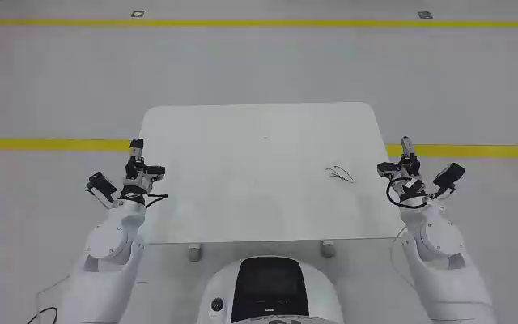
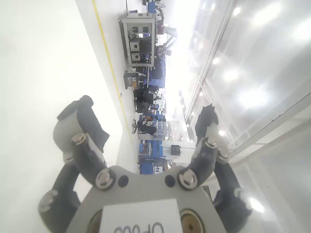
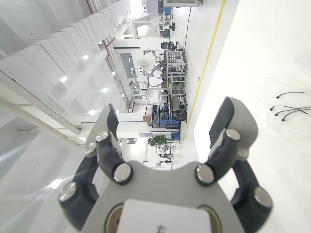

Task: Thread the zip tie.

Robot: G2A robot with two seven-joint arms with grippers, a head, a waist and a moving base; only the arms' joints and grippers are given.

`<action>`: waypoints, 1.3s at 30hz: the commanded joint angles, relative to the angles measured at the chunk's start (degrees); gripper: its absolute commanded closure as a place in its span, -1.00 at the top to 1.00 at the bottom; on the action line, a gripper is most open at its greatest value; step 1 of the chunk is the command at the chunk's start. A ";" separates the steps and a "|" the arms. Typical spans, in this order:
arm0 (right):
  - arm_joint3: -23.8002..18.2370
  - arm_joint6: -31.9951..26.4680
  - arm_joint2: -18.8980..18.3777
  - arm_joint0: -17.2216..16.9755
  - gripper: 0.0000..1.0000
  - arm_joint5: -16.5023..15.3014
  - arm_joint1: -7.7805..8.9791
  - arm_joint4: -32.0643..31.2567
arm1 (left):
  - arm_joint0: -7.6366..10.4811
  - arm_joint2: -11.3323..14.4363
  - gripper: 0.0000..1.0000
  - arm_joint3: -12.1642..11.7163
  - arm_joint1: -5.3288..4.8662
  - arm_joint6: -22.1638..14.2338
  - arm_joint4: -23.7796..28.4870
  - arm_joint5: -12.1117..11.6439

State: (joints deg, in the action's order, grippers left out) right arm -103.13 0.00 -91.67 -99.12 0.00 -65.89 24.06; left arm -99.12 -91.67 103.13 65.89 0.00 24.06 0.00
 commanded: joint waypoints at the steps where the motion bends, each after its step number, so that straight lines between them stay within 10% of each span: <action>1: 0.00 0.00 0.00 0.00 0.57 0.00 0.00 0.00 | 0.00 0.00 1.00 0.00 0.00 0.00 0.00 0.00; 2: 0.00 0.00 0.00 0.00 0.57 0.00 0.00 0.00 | 0.00 0.00 1.00 0.00 0.00 0.00 0.00 0.00; 3: -0.43 -0.24 -0.15 0.30 1.00 -0.23 0.05 -0.81 | 0.00 0.00 1.00 0.00 0.00 0.00 0.00 0.00; 14: 2.36 -23.68 2.02 6.88 1.00 7.49 2.01 -21.43 | 0.00 0.00 1.00 0.00 0.00 0.00 0.00 0.00; 23: 3.11 -23.21 2.48 7.16 1.00 7.59 2.00 -22.62 | 0.00 0.00 1.00 0.00 0.00 0.00 0.00 0.00; 39: 14.36 -52.23 4.53 24.16 1.00 -12.04 5.13 -45.31 | 0.00 0.00 1.00 0.00 0.00 0.00 0.00 0.00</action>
State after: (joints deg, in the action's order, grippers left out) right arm -90.02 -51.29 -87.51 -75.99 -11.28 -60.81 -20.84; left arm -99.12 -91.67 103.13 65.89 0.00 24.06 0.00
